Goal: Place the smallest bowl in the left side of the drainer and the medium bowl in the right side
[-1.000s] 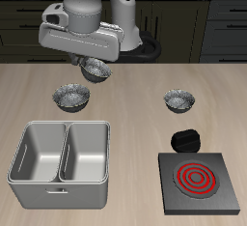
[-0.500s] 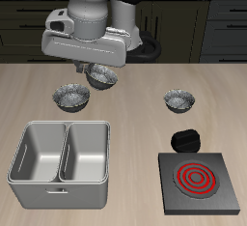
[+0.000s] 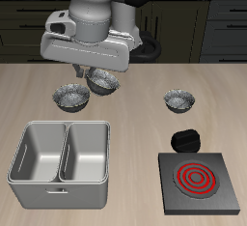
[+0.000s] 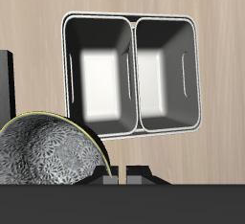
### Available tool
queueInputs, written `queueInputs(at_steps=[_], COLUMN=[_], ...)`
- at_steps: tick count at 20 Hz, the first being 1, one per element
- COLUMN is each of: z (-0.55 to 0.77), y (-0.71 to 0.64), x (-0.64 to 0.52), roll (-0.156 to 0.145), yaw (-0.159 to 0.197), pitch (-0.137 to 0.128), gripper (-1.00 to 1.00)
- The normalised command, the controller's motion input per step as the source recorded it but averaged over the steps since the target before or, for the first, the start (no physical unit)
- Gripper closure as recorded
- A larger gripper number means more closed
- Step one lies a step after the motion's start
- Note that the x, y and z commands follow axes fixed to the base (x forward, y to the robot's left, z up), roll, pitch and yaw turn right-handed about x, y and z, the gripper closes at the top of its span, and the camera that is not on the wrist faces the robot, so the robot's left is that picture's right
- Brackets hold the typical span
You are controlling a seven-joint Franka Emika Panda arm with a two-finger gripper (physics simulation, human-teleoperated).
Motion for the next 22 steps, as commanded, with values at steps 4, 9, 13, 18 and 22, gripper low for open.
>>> queueInputs(at_steps=[4,9,13,18,22], z=[0.11,0.01,-0.12,-0.16,-0.16], y=[-0.08,-0.11,-0.12,-0.11,-0.07], x=[0.39,0.22,0.18,0.08,0.1], roll=[-0.043,-0.026,-0.012,-0.032,-0.03], yaw=[-0.02,-0.005,0.0,-0.016,-0.026], pitch=[0.002,0.007,0.008,0.017,0.019], gripper=[1.0,1.0,1.0,1.0,1.0])
